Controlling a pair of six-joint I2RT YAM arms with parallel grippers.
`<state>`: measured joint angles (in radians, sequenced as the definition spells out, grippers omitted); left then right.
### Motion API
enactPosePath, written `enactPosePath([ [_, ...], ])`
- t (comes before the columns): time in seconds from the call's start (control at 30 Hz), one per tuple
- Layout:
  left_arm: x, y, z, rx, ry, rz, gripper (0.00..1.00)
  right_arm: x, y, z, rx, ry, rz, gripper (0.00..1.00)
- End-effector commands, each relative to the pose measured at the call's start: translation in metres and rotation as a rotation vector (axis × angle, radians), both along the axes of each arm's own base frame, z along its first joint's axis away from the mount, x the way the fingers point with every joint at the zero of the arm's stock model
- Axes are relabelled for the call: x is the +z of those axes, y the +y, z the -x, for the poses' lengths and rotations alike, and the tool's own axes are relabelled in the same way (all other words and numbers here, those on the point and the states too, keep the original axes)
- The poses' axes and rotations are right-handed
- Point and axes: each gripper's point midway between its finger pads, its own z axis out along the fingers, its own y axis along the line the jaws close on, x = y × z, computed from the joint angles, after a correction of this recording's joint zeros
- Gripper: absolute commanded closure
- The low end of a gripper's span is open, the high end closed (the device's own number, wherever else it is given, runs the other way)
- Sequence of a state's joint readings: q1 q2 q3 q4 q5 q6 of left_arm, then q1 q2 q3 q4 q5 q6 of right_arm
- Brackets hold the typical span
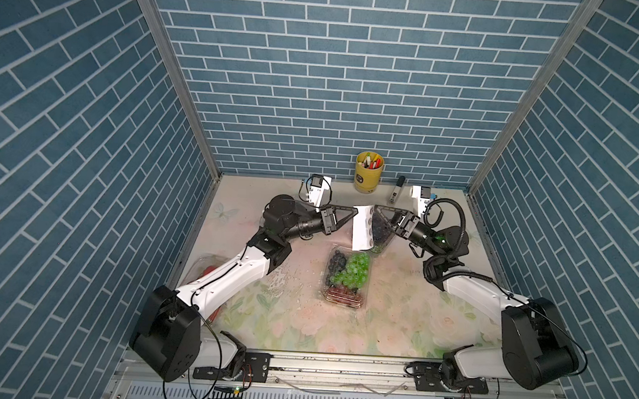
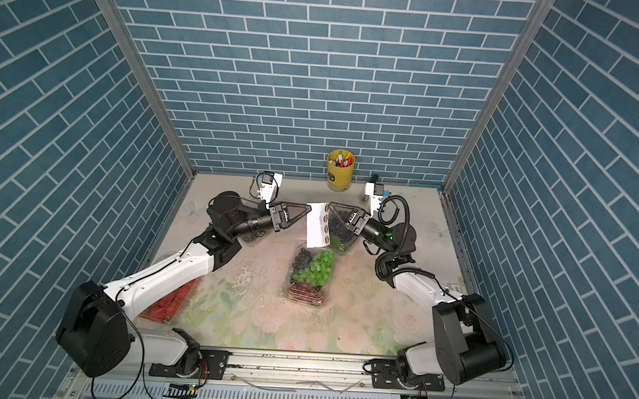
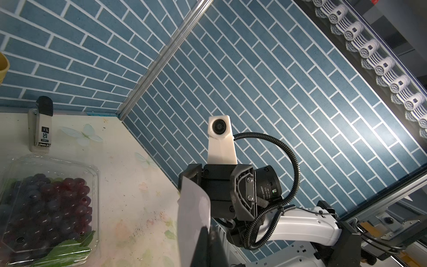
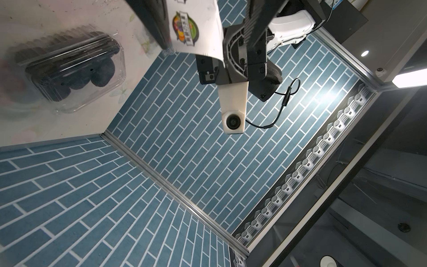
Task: Label fruit boxes
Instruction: Pick up the label sticker from the center of the board.
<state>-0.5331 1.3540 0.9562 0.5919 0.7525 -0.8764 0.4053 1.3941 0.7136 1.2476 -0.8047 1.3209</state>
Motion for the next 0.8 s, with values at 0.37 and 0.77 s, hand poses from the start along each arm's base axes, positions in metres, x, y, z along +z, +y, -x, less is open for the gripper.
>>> enactPosePath([
  [0.37, 0.012, 0.002, 0.004, -0.036, -0.017, 0.071, 1.00, 0.015, 0.001, 0.004, 0.018, -0.038, 0.000, 0.42],
  [0.77, 0.014, -0.003, 0.004, -0.078, 0.002, 0.118, 1.00, 0.021, 0.004, 0.001, 0.041, -0.056, -0.004, 0.37],
])
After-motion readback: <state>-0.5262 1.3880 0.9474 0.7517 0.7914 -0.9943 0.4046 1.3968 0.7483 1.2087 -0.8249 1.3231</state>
